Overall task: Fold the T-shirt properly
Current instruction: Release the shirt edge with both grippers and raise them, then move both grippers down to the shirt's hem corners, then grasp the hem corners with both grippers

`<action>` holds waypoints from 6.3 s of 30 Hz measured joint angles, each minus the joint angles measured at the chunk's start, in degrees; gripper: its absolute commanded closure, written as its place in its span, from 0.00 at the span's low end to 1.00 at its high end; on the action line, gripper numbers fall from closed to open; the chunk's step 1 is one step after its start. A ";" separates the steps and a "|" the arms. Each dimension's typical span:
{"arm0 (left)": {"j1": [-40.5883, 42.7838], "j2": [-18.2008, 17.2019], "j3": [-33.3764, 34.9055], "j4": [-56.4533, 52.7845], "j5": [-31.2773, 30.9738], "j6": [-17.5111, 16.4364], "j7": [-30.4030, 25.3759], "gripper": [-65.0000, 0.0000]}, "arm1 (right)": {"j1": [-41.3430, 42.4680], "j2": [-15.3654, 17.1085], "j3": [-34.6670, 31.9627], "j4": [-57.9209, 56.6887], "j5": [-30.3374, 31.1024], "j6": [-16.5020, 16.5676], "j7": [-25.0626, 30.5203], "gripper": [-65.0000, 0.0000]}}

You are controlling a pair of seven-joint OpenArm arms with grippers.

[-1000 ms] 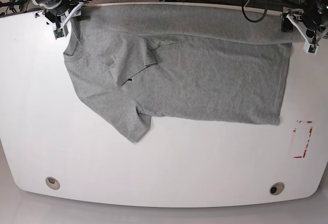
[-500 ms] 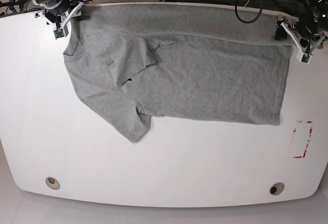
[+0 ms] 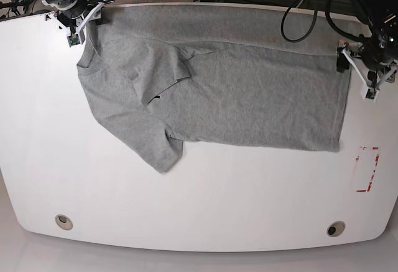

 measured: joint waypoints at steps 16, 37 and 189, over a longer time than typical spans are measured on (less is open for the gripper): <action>2.49 -1.73 0.37 6.38 -2.51 0.09 3.37 0.20 | 0.74 2.49 5.70 0.59 10.49 0.00 -2.64 0.54; 3.69 -1.77 0.37 6.29 -2.62 0.09 0.42 0.20 | 25.20 4.13 8.96 -1.70 4.44 -0.26 -14.23 0.40; -35.67 0.76 6.14 -57.96 20.11 7.87 -40.63 1.00 | 52.76 1.03 -3.21 -41.97 -12.57 -0.13 0.81 1.00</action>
